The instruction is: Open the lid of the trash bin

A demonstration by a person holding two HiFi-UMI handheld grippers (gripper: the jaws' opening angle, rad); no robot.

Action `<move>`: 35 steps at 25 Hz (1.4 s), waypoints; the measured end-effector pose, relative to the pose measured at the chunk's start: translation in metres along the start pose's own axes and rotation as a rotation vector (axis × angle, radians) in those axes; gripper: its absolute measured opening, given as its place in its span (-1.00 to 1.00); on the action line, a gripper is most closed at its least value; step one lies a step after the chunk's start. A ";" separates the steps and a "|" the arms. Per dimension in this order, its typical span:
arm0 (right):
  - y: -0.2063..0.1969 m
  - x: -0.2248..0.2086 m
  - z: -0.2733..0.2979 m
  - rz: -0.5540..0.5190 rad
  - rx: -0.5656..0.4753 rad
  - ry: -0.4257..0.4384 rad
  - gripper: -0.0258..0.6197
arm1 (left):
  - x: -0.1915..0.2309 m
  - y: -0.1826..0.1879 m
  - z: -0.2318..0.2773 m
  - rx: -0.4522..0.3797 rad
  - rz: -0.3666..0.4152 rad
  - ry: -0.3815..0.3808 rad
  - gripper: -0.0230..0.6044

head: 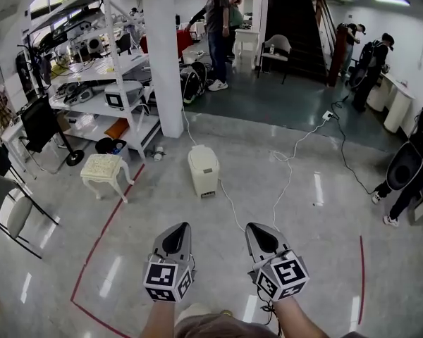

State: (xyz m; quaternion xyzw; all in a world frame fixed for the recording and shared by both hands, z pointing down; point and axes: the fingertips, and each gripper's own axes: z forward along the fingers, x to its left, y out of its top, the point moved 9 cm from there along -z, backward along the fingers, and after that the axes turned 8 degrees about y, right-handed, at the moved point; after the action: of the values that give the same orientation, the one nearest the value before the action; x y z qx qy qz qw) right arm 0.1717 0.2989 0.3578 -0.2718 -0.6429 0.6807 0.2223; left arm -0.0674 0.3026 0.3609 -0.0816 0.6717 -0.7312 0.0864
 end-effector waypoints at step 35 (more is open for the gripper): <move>-0.010 -0.080 0.094 0.015 0.003 -0.019 -0.81 | 0.038 -0.001 0.132 -0.003 -0.001 -0.014 -0.97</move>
State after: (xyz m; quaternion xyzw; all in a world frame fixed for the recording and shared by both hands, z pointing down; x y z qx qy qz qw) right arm 0.1699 0.1767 0.3772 -0.2696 -0.6419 0.6860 0.2116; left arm -0.0730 0.1657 0.3730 -0.0874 0.6722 -0.7296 0.0908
